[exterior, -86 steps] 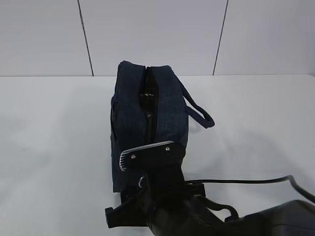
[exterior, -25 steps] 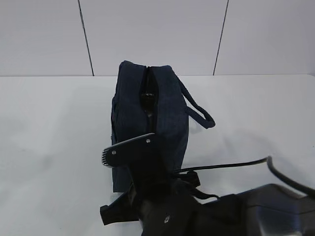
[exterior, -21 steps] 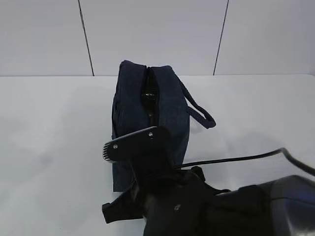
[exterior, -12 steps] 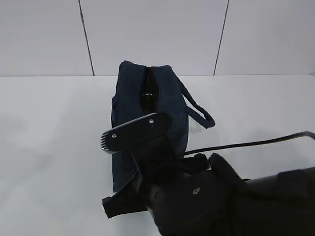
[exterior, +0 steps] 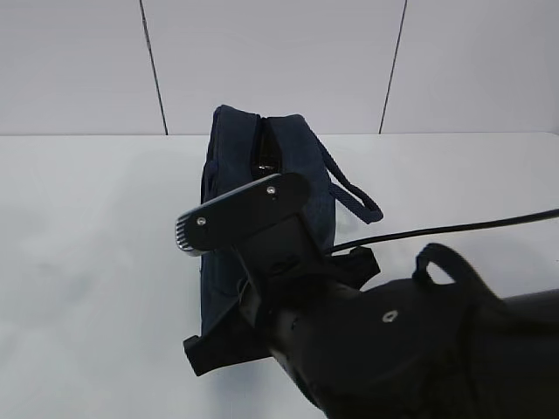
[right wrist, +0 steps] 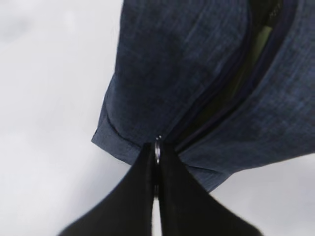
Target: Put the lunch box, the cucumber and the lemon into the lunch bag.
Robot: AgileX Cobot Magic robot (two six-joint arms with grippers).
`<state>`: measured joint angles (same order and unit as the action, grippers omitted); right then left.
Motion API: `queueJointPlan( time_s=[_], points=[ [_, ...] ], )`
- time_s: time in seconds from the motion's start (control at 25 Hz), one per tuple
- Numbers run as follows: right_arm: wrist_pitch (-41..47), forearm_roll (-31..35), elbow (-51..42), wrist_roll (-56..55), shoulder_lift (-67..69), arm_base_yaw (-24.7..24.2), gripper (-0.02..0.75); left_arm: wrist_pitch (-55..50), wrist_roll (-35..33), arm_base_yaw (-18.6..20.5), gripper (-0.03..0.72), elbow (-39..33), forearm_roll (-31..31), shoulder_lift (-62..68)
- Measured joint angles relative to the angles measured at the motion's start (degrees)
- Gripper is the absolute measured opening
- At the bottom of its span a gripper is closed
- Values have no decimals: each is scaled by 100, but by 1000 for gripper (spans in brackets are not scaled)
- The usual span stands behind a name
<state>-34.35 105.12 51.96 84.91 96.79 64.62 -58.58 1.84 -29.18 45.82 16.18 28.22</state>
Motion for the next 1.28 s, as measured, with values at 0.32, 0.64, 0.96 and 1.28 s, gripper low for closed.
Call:
queueJointPlan(
  time_s=[0.32, 0.64, 0.96, 1.28],
  points=[
    [34, 14, 0, 324, -317, 0, 8, 0, 0, 0, 432, 0, 21, 0],
    [274, 18, 0, 621, -622, 0, 8, 16, 0, 0, 432, 0, 29, 0],
    [553, 18, 0, 972, -889, 0, 8, 39, 0, 0, 432, 0, 42, 0],
    [727, 18, 38, 1488, -1028, 0, 8, 42, 0, 0, 432, 0, 42, 0]
  ],
)
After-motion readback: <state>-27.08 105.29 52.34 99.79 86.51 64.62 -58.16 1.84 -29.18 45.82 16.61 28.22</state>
